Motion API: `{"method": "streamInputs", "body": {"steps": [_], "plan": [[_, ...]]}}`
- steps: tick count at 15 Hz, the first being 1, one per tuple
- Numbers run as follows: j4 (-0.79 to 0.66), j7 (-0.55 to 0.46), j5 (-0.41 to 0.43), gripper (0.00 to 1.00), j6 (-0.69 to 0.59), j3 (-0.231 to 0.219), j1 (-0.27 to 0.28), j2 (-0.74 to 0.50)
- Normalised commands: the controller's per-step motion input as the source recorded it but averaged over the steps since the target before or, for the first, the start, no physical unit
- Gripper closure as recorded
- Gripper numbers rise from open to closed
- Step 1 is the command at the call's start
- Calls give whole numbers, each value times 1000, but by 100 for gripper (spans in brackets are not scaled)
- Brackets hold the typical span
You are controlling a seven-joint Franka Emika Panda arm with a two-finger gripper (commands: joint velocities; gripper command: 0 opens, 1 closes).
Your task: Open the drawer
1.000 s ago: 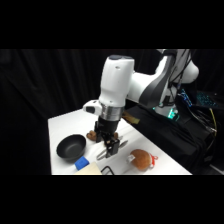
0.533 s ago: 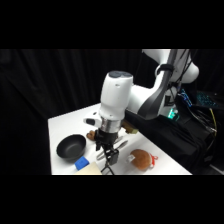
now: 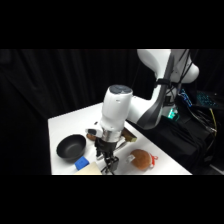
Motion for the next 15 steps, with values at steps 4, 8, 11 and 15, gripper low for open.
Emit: {"method": "streamInputs", "body": {"steps": [4,8,11,15], "plan": [[86,75,34,0,195,-128,161,138],[77,35,61,0,246,-130,127,157],[98,-21,106,0,252,-120,98,175],[117,-62,146,0,246,-119,103,176]]}}
